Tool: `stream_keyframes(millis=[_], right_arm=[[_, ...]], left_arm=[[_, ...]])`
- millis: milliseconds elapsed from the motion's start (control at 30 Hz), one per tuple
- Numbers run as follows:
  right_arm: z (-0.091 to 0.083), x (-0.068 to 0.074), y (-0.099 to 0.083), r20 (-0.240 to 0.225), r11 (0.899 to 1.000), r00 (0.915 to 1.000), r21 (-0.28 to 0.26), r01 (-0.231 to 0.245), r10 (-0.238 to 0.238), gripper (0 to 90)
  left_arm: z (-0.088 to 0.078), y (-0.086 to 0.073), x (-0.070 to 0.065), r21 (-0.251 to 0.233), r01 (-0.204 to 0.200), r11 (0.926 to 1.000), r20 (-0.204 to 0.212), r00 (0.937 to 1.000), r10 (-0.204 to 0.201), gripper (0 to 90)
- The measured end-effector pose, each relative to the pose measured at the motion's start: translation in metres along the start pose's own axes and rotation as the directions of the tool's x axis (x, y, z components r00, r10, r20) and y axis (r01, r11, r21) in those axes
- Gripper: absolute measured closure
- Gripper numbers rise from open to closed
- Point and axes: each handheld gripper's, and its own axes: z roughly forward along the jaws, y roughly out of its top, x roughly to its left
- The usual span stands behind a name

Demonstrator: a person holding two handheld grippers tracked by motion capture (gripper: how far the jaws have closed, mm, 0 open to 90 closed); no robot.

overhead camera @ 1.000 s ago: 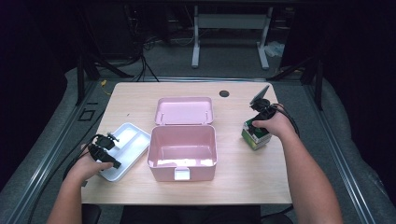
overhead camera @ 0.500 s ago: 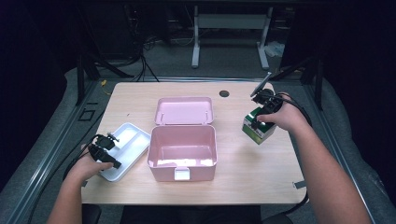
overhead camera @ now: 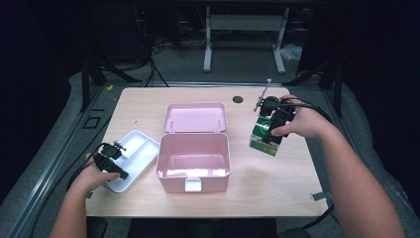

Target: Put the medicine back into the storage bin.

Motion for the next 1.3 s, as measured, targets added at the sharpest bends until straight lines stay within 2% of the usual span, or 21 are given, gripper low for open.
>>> stream_keyframes(millis=[33,67,200,233,267,300,433,533,700,800,867,900,933,967,1000,1033,1267,1300], right_arm=[[0.0,0.0,0.0,0.0,1.0,1.0,0.0,0.0,0.0,16.3],[-0.002,0.004,0.002,0.001,1.0,0.9997,-0.005,0.025,-0.025,16.3],[-0.009,0.009,0.008,-0.023,0.999,0.9988,-0.004,0.044,-0.044,16.2],[-0.01,0.011,0.009,0.004,0.999,0.9988,-0.021,0.049,-0.049,16.2],[-0.01,0.011,0.009,0.004,0.999,0.9988,-0.021,0.049,-0.049,16.2],[-0.015,0.013,0.013,-0.045,0.998,0.997,-0.025,0.061,-0.062,16.2],[-0.022,0.021,0.022,-0.037,0.995,0.9954,-0.04,0.087,-0.088,16.3],[-0.027,0.034,0.039,-0.037,0.99,0.9909,-0.061,0.127,-0.13,16.3],[-0.027,0.053,0.065,-0.044,0.977,0.9785,-0.076,0.198,-0.201,16.2],[-0.029,0.065,0.079,-0.047,0.967,0.9681,-0.086,0.242,-0.246,16.2],[-0.03,0.068,0.081,-0.041,0.963,0.9653,-0.087,0.254,-0.258,16.2],[-0.03,0.074,0.088,-0.058,0.957,0.9581,-0.092,0.274,-0.28,16.2],[-0.03,0.074,0.088,-0.058,0.957,0.9581,-0.092,0.274,-0.28,16.2],[-0.03,0.078,0.093,-0.061,0.952,0.9523,-0.09,0.293,-0.299,16.2],[-0.03,0.078,0.093,-0.061,0.952,0.9523,-0.09,0.293,-0.299,16.2],[-0.028,0.081,0.098,-0.072,0.947,0.9469,-0.09,0.307,-0.314,16.2],[-0.021,0.089,0.108,-0.071,0.939,0.9392,-0.098,0.329,-0.336,16.2],[-0.018,0.092,0.112,-0.075,0.936,0.935,-0.096,0.339,-0.347,16.2]], left_arm=[[0.0,0.0,0.0,0.0,0.0,1.0,0.0,1.0,0.0,40.9],[0.0,0.0,0.0,0.0,0.0,1.0,0.0,1.0,0.0,40.9],[0.0,0.0,0.0,-0.002,-0.001,1.0,0.001,1.0,0.001,40.9],[0.0,0.0,0.0,-0.001,-0.001,1.0,0.001,1.0,0.001,40.8],[0.0,0.0,0.0,-0.001,-0.001,1.0,0.001,1.0,0.001,40.8],[0.0,0.0,0.0,-0.001,-0.001,1.0,0.0,1.0,0.001,40.8],[0.0,0.0,0.0,0.0,-0.002,1.0,0.0,1.0,0.002,40.7],[0.0,0.0,0.0,-0.001,-0.001,1.0,0.002,1.0,0.001,40.6],[0.0,0.0,0.0,-0.005,-0.001,1.0,0.001,1.0,0.001,40.5],[0.0,0.0,0.0,-0.003,-0.003,1.0,0.0,1.0,0.003,40.5],[0.0,0.0,0.0,-0.003,-0.003,1.0,0.0,1.0,0.003,40.5],[0.0,0.0,0.0,-0.002,-0.004,1.0,0.001,1.0,0.004,40.4],[0.0,0.0,0.0,-0.002,-0.004,1.0,0.001,1.0,0.004,40.4],[0.0,0.0,0.0,-0.001,-0.003,1.0,0.001,1.0,0.003,40.4],[0.0,0.0,0.0,-0.001,-0.003,1.0,0.001,1.0,0.003,40.4],[0.0,0.0,0.0,-0.001,-0.003,1.0,0.001,1.0,0.003,40.4],[0.0,0.0,0.0,-0.002,-0.003,1.0,0.001,1.0,0.003,40.4],[0.0,0.0,0.0,-0.002,-0.004,1.0,0.001,1.0,0.004,40.4]])
